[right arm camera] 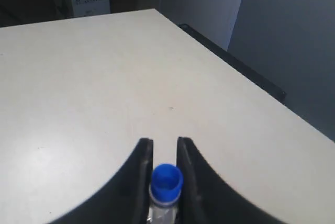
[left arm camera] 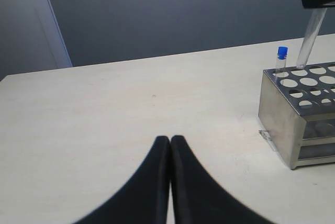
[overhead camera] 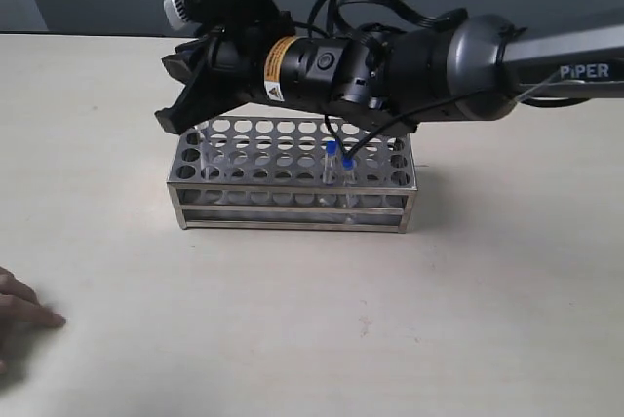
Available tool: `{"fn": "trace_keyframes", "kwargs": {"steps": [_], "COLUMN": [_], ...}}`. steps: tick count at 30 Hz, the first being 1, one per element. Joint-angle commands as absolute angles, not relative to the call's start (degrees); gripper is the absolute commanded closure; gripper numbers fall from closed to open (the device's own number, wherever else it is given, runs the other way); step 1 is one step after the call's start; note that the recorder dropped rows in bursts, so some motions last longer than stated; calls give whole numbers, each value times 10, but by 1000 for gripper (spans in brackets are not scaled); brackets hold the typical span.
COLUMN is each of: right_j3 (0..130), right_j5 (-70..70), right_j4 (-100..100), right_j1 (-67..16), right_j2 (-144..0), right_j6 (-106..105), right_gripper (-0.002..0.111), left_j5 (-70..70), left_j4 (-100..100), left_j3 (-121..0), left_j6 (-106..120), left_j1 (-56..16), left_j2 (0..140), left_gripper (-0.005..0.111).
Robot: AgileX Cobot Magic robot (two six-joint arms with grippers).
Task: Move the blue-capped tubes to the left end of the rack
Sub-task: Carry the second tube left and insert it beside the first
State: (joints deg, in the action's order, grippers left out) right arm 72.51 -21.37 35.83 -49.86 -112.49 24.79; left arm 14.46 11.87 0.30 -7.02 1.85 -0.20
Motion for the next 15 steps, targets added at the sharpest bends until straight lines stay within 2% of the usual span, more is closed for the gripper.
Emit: {"fn": "trace_keyframes", "kwargs": {"steps": [1, 15], "right_j3": [730, 739], "right_j5": [-211, -234], "right_j4": [358, 358], "right_j1": [-499, -499], "right_j2": [-1137, -1167], "right_j6": [259, 259], "right_gripper": [108, 108], "left_j5": [141, 141], "left_j4": [116, 116], "left_j3": [0, 0], "left_j6": [-71, -71], "left_j1": [16, 16], "left_j2": [0, 0], "left_gripper": [106, 106]}}
